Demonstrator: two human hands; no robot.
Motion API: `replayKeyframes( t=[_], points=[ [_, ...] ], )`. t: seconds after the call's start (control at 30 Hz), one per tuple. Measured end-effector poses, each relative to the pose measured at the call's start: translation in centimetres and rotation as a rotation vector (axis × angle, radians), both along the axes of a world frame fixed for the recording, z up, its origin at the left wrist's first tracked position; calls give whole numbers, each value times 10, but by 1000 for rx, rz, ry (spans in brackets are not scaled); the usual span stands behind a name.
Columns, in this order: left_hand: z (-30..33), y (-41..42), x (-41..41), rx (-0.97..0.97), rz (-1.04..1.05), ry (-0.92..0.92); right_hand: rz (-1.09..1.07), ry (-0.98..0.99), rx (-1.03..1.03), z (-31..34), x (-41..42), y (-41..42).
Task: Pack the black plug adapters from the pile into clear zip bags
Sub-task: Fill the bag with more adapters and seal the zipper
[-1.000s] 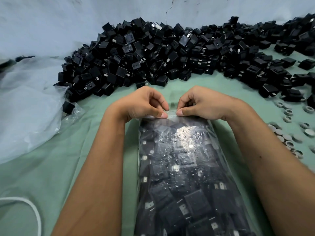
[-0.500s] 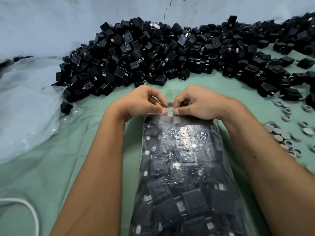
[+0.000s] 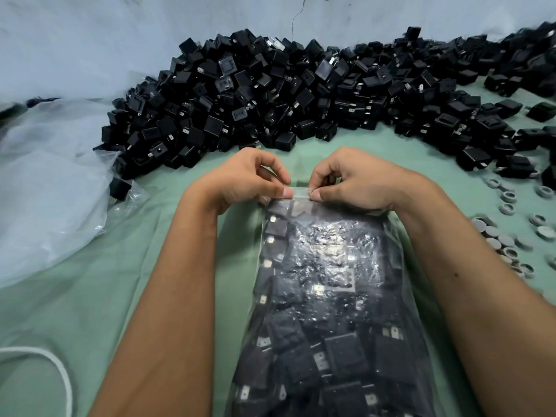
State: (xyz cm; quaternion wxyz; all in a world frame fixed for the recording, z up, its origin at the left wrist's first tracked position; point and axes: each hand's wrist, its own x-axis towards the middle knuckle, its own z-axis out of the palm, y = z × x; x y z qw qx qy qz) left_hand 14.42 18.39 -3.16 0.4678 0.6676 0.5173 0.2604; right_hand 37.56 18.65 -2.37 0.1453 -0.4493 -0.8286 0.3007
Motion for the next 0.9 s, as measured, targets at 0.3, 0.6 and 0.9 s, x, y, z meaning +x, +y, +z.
replayKeyframes(
  t=[0.3,0.6,0.9],
  points=[
    [1,0,10,65,6,-33,-4,15,-10,-2,-2,0],
    [3,-3,-5,-28,62,-23,-36,-3,-15,-2,-2,0],
    [5,-3,3,-14,29,-115,-11,65,47,-4,-12,-3]
  ],
)
